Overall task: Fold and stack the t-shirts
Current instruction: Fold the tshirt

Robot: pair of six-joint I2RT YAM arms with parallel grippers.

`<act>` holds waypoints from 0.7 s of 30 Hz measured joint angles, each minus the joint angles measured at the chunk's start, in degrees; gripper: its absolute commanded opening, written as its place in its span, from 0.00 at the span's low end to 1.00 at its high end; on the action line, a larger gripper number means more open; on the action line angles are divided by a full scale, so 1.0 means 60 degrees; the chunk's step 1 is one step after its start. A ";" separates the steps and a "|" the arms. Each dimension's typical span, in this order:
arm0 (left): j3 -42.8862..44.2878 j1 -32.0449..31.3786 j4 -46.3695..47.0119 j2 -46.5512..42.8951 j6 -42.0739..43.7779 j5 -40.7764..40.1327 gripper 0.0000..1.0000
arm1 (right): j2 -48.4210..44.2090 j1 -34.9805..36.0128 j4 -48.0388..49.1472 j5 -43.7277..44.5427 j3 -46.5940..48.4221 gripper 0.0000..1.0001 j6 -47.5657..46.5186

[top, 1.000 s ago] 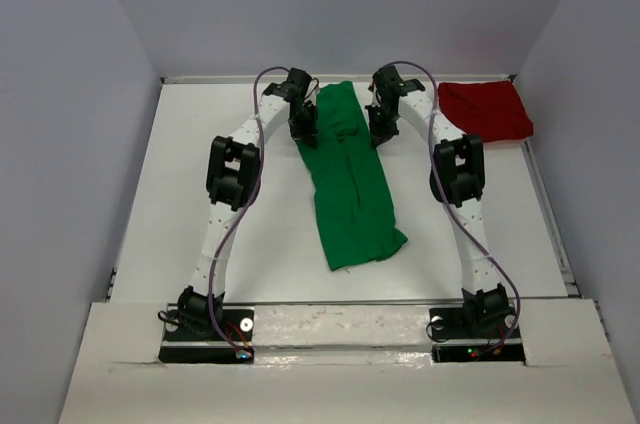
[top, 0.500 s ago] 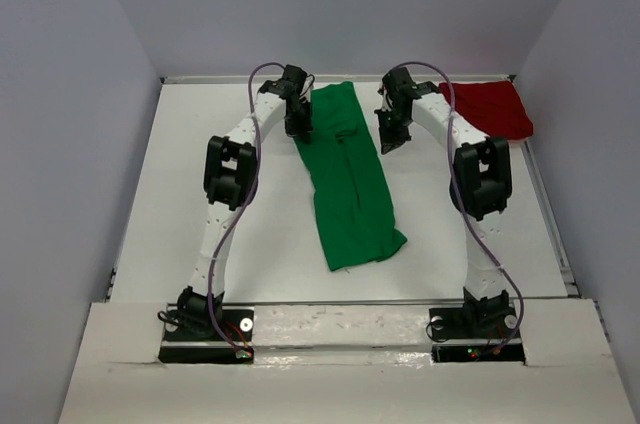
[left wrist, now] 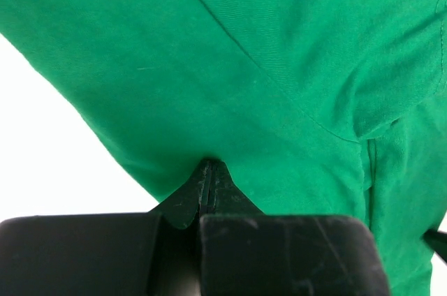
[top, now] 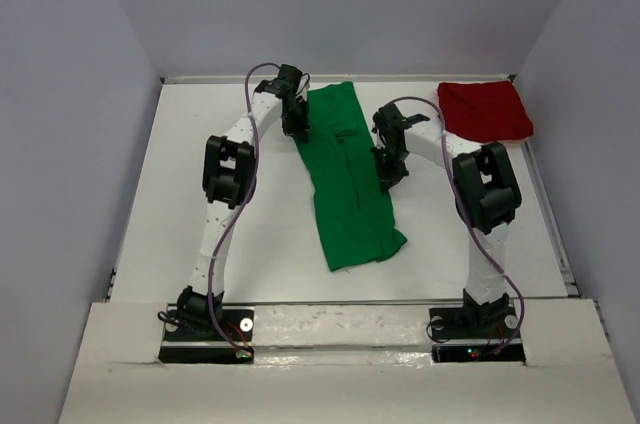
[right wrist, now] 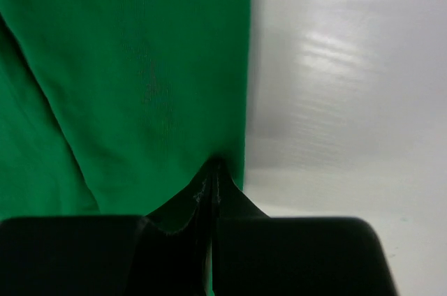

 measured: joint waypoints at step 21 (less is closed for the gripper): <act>0.0302 0.0091 0.0025 0.0237 -0.0025 0.0361 0.00 | -0.1198 0.1257 0.1559 -0.0080 -0.2127 0.00 0.0641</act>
